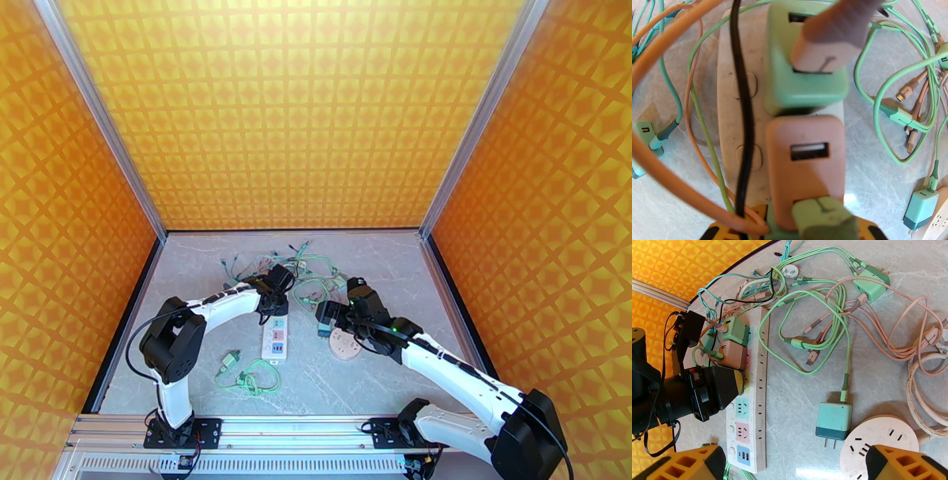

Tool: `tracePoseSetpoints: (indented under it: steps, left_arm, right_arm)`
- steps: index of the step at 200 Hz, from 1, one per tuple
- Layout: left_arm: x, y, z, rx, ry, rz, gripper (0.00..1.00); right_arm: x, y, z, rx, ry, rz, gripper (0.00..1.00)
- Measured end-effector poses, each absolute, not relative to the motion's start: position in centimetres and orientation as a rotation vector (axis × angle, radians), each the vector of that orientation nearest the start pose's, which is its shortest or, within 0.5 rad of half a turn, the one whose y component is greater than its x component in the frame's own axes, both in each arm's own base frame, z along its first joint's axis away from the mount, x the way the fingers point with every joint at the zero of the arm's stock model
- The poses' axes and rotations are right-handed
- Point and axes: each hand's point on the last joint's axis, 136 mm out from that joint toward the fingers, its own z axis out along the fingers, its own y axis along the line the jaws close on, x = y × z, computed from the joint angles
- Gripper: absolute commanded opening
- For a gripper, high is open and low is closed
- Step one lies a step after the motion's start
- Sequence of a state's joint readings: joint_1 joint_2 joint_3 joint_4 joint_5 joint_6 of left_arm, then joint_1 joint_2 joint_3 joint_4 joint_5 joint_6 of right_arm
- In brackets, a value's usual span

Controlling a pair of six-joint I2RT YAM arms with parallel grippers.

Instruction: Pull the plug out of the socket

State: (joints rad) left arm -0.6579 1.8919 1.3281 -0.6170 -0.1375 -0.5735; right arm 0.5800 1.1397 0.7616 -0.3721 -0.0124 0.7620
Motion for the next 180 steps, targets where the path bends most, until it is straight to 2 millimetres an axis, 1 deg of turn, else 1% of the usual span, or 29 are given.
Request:
tracePoseSetpoints:
  steps: [14, 40, 85, 106, 141, 180]
  left_arm:
    - [35.8, -24.9, 5.8, 0.088, 2.734, -0.147, 0.23]
    - [35.5, -25.1, 5.8, 0.103, 2.729, -0.122, 0.22]
    - [34.2, -26.0, 5.8, 0.148, 2.732, -0.094, 0.21]
    - [33.4, -26.4, 5.8, 0.167, 2.743, -0.091, 0.24]
    - [32.8, -26.3, 5.9, 0.177, 2.758, -0.080, 0.30]
    - [32.6, -26.1, 6.2, 0.180, 2.770, -0.067, 0.30]
  right_arm:
    - [28.4, 19.1, 14.8, 0.209, 2.424, 0.676, 0.96]
    - [28.6, 19.8, 13.6, 0.197, 2.460, 0.689, 0.92]
    - [28.9, 21.7, 11.7, 0.174, 2.512, 0.765, 0.74]
    - [29.2, 22.7, 10.7, 0.169, 2.533, 0.813, 0.67]
    - [29.5, 24.1, 8.9, 0.168, 2.572, 0.877, 0.64]
    - [29.8, 25.0, 8.4, 0.156, 2.577, 0.920, 0.64]
